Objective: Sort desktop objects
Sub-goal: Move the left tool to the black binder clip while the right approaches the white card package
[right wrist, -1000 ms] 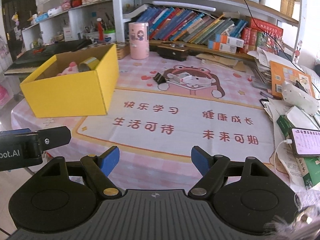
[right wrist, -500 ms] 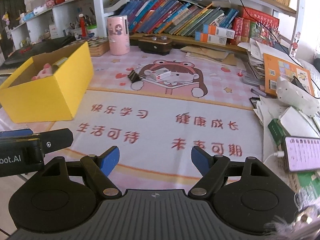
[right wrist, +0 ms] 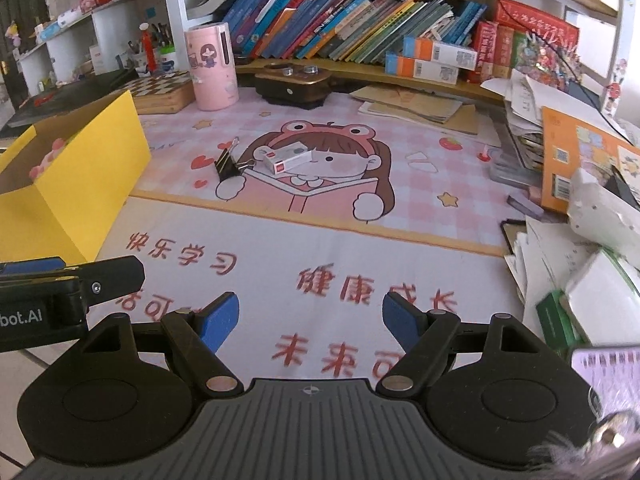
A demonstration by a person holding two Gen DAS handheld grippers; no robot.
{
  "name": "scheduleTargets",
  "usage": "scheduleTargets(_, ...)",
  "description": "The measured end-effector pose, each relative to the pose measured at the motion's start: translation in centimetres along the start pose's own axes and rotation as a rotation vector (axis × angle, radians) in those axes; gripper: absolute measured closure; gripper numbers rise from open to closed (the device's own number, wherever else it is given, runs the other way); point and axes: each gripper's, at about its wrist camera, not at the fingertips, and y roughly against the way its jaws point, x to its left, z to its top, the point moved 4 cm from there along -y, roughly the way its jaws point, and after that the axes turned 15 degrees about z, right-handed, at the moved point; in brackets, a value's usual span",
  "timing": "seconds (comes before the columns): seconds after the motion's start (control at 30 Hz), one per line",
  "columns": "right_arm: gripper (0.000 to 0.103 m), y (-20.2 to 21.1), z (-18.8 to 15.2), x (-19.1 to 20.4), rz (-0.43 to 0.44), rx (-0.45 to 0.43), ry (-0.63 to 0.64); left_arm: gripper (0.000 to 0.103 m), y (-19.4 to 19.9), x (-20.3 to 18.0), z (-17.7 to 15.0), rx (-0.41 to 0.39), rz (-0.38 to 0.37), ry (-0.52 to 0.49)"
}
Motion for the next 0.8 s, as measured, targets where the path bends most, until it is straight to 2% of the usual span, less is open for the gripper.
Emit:
scheduleTargets(0.23,0.025,-2.0,2.6,-2.3,0.038,-0.014,0.035,0.012,-2.0,-1.3,2.2,-0.024,0.062,0.007)
scheduleTargets(0.5,0.025,-5.8,6.3,-4.3,0.067,-0.044,0.132,0.012,-4.7,-2.7,5.0,-0.069,0.124,-0.009)
scheduleTargets(0.8,0.025,-11.2,8.9,-5.2,0.130,-0.035,0.236,0.012,-7.6,-2.9,6.4,-0.062,0.171,-0.016)
